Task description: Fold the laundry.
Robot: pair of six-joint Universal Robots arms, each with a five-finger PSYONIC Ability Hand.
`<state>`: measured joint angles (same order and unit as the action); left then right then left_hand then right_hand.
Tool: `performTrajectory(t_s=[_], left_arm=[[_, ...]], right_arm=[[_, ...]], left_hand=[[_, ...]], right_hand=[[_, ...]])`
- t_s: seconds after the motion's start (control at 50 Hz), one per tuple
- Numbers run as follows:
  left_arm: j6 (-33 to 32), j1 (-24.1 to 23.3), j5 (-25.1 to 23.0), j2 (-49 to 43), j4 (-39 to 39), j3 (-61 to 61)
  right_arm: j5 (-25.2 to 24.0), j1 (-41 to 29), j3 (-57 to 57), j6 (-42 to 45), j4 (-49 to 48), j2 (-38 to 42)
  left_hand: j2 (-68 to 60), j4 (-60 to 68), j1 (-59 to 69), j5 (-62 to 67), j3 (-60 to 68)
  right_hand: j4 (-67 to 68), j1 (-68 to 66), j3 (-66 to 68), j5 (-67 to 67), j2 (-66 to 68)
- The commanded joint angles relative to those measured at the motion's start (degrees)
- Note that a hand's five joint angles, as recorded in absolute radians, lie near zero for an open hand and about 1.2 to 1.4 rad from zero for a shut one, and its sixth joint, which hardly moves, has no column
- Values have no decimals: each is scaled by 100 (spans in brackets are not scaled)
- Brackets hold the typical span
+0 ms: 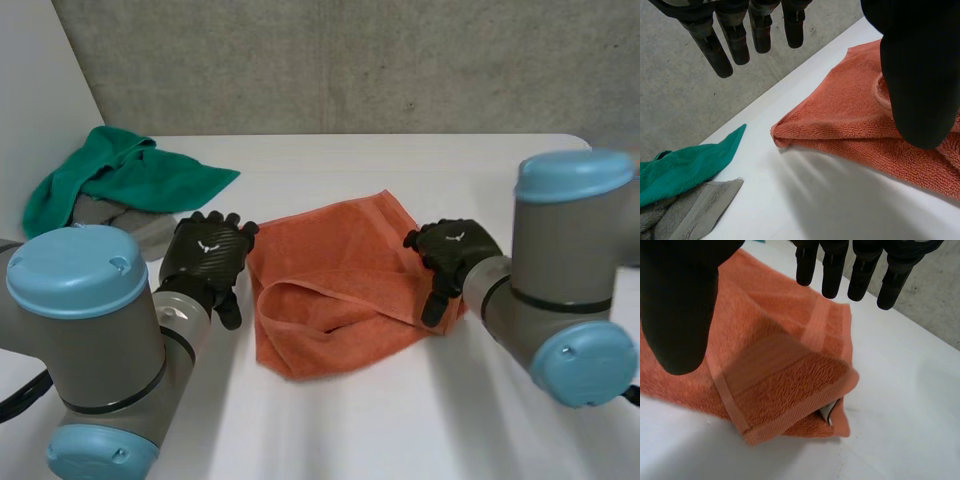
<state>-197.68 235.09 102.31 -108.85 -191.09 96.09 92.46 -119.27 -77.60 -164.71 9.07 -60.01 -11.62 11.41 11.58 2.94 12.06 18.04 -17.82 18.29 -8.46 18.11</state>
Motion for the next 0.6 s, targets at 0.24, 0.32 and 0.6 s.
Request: performTrajectory(t_s=[0.24, 0.32, 0.6], left_arm=[[309, 230, -167, 39, 396, -187], [467, 389, -211, 13, 625, -354], [2469, 486, -860, -777, 2592, -1417]], right_arm=[[624, -289, 123, 660, -1926, 605], [413, -483, 114, 668, -1882, -246], [-211, -843, 386, 695, -1882, -2181]], left_hand=[[162, -141, -158, -294, -206], [162, -141, -158, -294, -206], [162, -141, -158, -294, -206]], right_hand=[[6196, -6218, 6171, -6154, 6189], [6196, -6218, 6171, -6154, 6189], [6196, -6218, 6171, -6154, 6189]])
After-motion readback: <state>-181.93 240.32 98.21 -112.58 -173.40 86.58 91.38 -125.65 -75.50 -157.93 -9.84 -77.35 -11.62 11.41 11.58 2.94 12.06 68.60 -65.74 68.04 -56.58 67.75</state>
